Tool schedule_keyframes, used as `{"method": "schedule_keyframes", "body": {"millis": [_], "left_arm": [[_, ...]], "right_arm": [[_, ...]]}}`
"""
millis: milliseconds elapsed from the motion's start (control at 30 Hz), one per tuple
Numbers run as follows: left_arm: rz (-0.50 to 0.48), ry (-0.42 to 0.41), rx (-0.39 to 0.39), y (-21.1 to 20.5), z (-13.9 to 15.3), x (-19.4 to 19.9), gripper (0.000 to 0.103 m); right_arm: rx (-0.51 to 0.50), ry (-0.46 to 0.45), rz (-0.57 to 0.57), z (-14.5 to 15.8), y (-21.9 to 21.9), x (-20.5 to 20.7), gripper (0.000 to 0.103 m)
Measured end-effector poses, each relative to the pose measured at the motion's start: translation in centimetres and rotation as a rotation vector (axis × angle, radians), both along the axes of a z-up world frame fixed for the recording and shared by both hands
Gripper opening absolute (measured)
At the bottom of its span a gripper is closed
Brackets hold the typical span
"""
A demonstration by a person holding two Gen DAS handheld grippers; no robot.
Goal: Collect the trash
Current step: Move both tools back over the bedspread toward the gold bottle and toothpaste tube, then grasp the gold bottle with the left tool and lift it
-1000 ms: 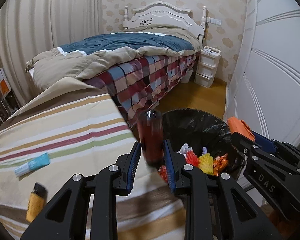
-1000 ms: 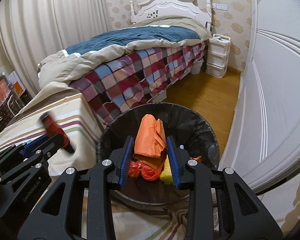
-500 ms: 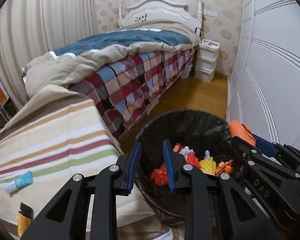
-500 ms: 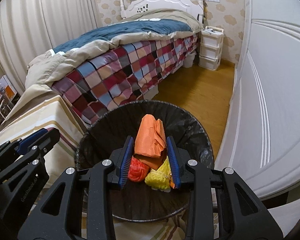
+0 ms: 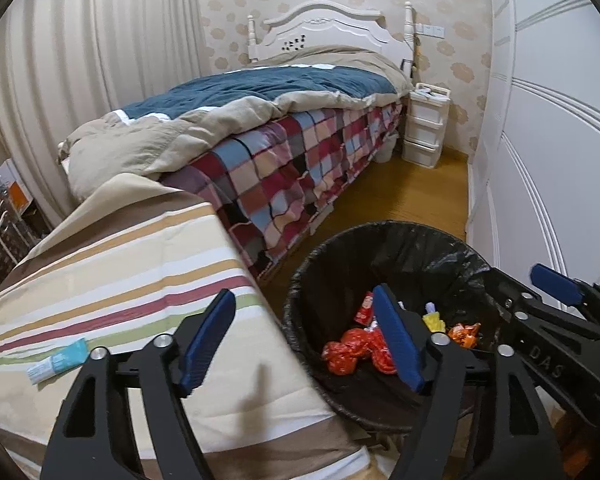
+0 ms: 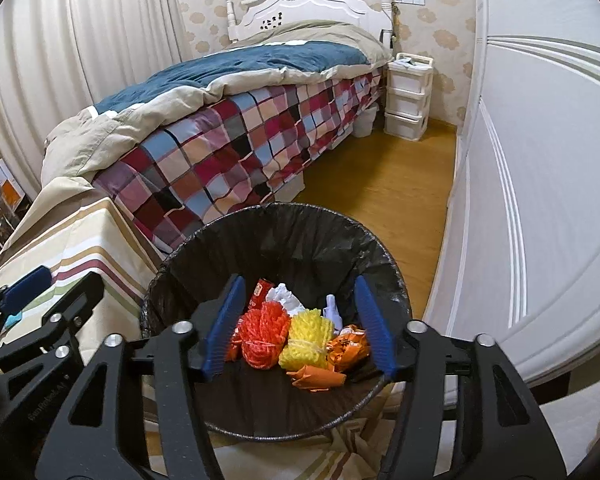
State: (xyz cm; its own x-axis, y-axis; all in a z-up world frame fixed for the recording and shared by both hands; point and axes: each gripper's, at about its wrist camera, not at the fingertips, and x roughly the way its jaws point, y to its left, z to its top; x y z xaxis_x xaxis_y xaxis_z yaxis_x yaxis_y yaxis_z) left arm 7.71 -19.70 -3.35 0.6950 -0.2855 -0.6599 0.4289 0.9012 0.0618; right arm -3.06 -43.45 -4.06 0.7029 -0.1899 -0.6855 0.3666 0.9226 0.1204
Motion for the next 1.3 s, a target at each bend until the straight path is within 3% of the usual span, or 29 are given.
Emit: {"method": "schedule_keyframes", "body": {"millis": [167,433,767,1033,1300], "left_arm": [[0.035,-0.012,0.005,2.4,0.8,-0.8,0.076],[0.097,-0.012,0.020,7.2,1.0,-2.1,0.077],[0.194,-0.007,0.050,13.5,0.4,-4.1,0.077],[0.260,0.044,0.074,16.9,-1.1,-4.0,0.076],[0.244,0.122,0.092,17.8,-2.6,-3.2,0.061]], "right_arm": [[0.004,0.000,0.011,0.4,1.2,-0.8,0.066],[0.013,0.002,0.089,0.5,5.5,-1.8,0.067],[0.031,0.015,0.197,0.4,10.5,-2.7,0.068],[0.025,0.030,0.270,0.1,13.8,-2.6,0.068],[0.016,0.046,0.321,-0.3,15.9,-2.2,0.068]]}}
